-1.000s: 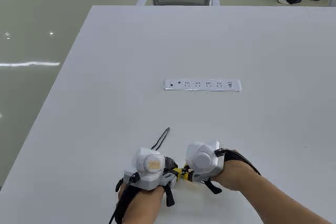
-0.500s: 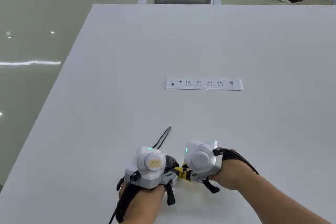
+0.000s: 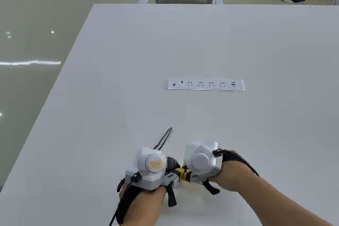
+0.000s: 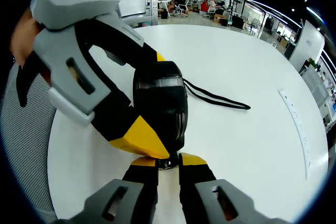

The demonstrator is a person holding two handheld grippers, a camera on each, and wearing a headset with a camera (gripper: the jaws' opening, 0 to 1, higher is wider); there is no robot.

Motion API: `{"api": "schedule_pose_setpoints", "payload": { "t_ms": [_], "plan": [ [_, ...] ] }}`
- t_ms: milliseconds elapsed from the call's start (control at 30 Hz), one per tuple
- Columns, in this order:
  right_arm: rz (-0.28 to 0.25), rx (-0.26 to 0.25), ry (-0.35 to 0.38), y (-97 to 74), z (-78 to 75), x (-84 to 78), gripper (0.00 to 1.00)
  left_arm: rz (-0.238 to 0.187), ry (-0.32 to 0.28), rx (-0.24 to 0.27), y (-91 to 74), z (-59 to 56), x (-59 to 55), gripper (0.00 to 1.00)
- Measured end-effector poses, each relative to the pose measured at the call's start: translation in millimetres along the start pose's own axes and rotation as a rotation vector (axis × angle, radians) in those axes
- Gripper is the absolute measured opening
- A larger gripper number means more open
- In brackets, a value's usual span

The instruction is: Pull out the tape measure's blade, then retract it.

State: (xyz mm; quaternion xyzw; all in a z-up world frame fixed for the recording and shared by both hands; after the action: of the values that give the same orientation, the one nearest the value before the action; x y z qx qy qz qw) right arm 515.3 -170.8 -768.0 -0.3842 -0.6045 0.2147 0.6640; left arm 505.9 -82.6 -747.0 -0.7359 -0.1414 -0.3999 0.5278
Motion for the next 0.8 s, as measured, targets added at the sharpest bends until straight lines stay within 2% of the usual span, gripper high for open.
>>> {"api": "schedule_pose_setpoints", "payload": {
  "t_ms": [800],
  "plan": [
    [-0.02, 0.003, 0.005, -0.3, 0.1, -1.2, 0.13, -0.007, -0.003, -0.002, -2.3, -0.2, 0.2, 0.58]
  ]
}}
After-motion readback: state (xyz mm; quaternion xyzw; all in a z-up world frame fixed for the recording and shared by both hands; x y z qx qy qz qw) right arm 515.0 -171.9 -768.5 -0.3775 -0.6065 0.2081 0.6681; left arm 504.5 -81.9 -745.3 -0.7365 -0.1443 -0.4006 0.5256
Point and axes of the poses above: the centre of the closed fingertips' face, and the gripper's own axes: y roughly forward along the fingers, z roughly to its left, x roughly out of its top, the point moved 6 cm from there along -y, roughly backward along the fingers, and after that the axes turned 5 degrees about -z, right-handed, at the moved point
